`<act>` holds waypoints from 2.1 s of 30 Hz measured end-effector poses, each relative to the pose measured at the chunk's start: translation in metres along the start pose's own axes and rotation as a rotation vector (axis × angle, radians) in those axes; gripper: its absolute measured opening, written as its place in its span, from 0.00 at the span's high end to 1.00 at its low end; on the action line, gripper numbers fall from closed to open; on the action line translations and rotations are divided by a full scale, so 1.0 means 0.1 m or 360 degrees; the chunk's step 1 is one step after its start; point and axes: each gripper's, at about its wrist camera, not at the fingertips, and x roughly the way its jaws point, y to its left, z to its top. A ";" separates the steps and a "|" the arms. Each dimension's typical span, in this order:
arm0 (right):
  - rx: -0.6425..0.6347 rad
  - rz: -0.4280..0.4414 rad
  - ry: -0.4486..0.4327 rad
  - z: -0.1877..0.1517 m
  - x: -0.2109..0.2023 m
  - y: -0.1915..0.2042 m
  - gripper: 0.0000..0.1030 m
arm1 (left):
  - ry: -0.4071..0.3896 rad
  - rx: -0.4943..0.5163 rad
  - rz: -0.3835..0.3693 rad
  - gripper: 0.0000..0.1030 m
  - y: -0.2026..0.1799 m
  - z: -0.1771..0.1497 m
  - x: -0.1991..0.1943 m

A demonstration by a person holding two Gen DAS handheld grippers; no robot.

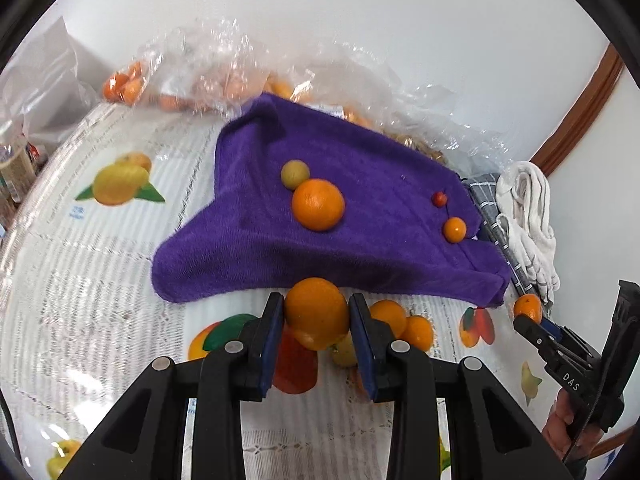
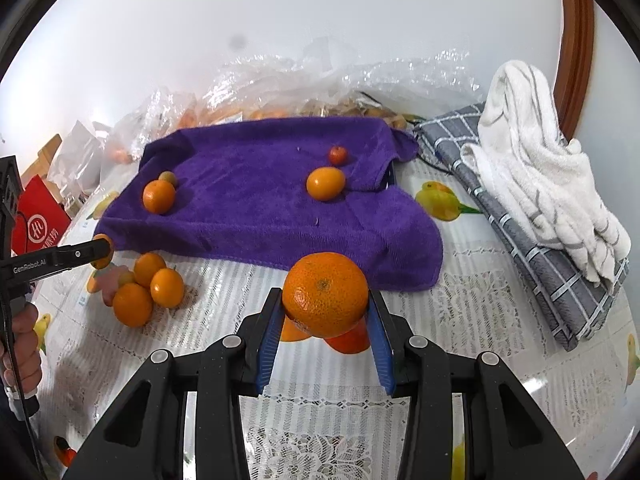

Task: Organize fruits
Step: 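Carry both held oranges over the purple towel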

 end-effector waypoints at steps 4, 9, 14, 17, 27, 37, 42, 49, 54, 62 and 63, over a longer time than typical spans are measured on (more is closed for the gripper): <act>0.0012 -0.0007 -0.0028 0.05 -0.09 -0.01 0.60 | -0.0036 0.0002 0.0002 0.70 -0.03 0.04 -0.16; 0.0033 -0.0010 -0.0066 0.13 -0.21 -0.03 0.60 | -0.0078 0.0034 0.0024 0.70 -0.09 0.09 -0.31; 0.0040 -0.0017 -0.0098 0.20 -0.31 -0.03 0.60 | -0.0117 0.0067 0.0029 0.70 -0.18 0.14 -0.45; 0.0040 -0.0020 -0.0115 0.24 -0.35 -0.02 0.60 | -0.0132 0.0077 0.0029 0.70 -0.22 0.16 -0.49; 0.0045 -0.0029 -0.0159 0.36 -0.43 -0.01 0.60 | -0.0172 0.0094 0.0044 0.70 -0.29 0.25 -0.58; 0.0044 -0.0030 -0.0163 0.43 -0.40 -0.01 0.60 | -0.0184 0.0101 0.0050 0.70 -0.29 0.31 -0.56; 0.0046 -0.0031 -0.0161 0.49 -0.37 -0.01 0.60 | -0.0185 0.0106 0.0049 0.70 -0.30 0.37 -0.52; 0.0039 -0.0038 -0.0154 0.59 -0.28 -0.01 0.60 | -0.0174 0.0121 0.0043 0.70 -0.31 0.46 -0.42; 0.0044 -0.0041 -0.0149 0.64 -0.19 -0.04 0.60 | -0.0166 0.0122 0.0042 0.70 -0.31 0.51 -0.34; 0.0049 -0.0030 -0.0135 0.69 -0.03 -0.08 0.60 | -0.0141 0.0066 0.0061 0.70 -0.12 0.53 -0.23; 0.0045 -0.0024 -0.0132 0.69 -0.01 -0.08 0.60 | -0.0135 0.0060 0.0069 0.70 -0.09 0.54 -0.21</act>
